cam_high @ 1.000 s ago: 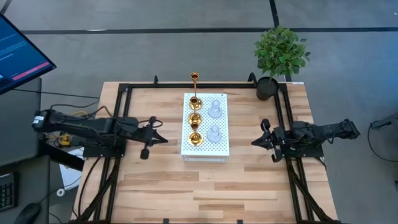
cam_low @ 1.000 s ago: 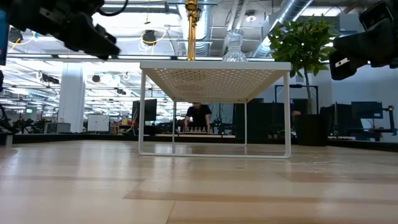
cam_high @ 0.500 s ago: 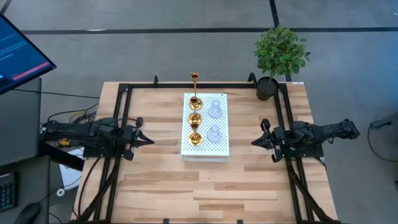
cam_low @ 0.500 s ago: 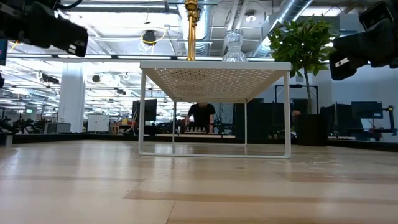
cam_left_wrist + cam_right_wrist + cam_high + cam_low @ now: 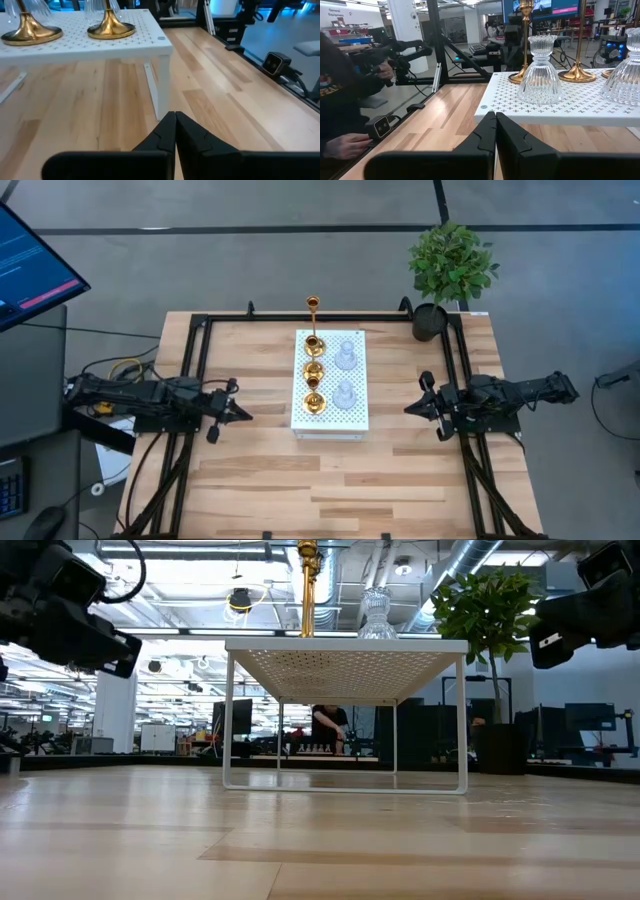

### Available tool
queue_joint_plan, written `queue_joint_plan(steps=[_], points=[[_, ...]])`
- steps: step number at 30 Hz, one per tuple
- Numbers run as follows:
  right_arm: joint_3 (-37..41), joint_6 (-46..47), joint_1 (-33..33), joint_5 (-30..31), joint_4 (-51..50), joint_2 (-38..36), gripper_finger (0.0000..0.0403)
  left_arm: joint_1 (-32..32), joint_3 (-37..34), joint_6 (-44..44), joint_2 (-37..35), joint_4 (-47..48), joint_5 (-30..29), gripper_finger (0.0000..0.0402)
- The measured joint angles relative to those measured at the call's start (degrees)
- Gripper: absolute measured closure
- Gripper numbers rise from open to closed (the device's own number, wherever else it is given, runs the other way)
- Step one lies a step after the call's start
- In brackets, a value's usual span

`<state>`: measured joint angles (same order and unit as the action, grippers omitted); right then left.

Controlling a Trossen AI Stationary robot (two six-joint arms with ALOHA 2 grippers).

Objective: Pick & Place candle stick holders
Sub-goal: Return to Home Position

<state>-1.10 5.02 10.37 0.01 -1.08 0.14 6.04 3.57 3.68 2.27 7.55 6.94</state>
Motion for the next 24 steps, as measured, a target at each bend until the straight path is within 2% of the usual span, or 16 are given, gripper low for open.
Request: queue_joint_plan(steps=[7, 24], points=[[0.00, 0.00, 0.00, 0.00, 0.04, 0.01, 0.0403, 0.00, 0.00, -2.91, 2.01, 0.08, 0.13, 0.0394], [0.00, 0.00, 0.00, 0.00, 0.11, 0.02, 0.0403, 0.00, 0.00, -2.50, 9.98, -1.25, 0.00, 0.0394]])
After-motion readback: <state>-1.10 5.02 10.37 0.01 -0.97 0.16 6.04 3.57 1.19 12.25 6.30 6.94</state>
